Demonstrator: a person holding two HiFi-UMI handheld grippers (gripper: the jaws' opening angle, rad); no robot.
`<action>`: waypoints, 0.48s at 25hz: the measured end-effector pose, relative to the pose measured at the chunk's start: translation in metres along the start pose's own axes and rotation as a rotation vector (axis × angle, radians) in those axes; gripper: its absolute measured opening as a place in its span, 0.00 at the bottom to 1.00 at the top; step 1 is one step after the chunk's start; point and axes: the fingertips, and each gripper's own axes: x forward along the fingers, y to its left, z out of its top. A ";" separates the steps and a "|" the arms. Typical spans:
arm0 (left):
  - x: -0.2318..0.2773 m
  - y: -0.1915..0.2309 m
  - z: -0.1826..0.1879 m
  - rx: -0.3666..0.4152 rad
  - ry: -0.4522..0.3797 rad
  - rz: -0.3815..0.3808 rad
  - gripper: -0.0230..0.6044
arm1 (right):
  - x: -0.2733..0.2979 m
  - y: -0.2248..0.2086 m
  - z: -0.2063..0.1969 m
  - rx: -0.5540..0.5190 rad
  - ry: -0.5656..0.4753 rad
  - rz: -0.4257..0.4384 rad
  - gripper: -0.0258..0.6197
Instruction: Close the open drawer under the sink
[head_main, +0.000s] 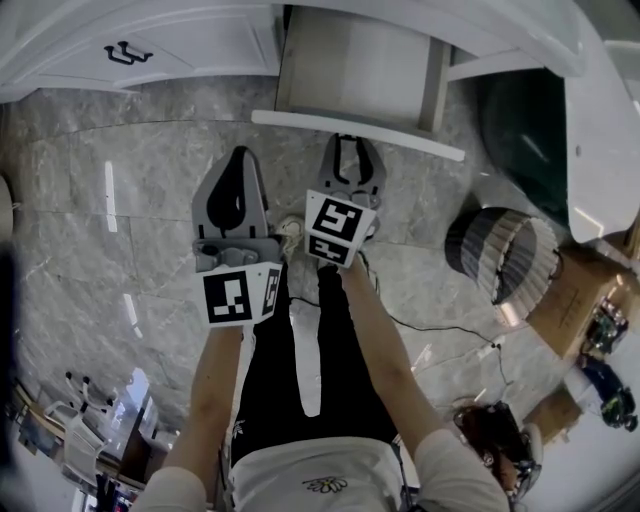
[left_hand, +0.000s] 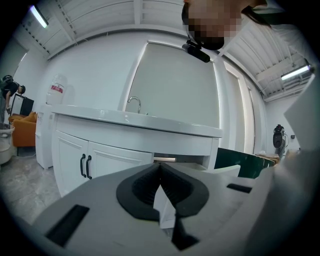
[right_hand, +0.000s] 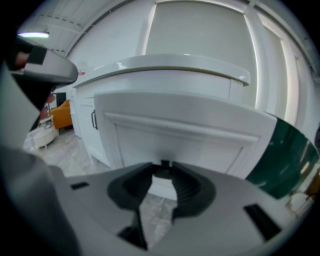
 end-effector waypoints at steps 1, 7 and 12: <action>0.000 0.001 -0.001 0.002 0.002 -0.001 0.07 | 0.000 0.000 0.000 0.001 -0.002 -0.001 0.26; -0.003 0.004 -0.008 0.004 0.018 0.005 0.07 | 0.000 -0.001 0.003 0.017 -0.004 -0.016 0.26; -0.005 0.004 -0.013 0.015 0.022 -0.004 0.07 | 0.000 -0.003 0.005 0.031 -0.003 -0.032 0.26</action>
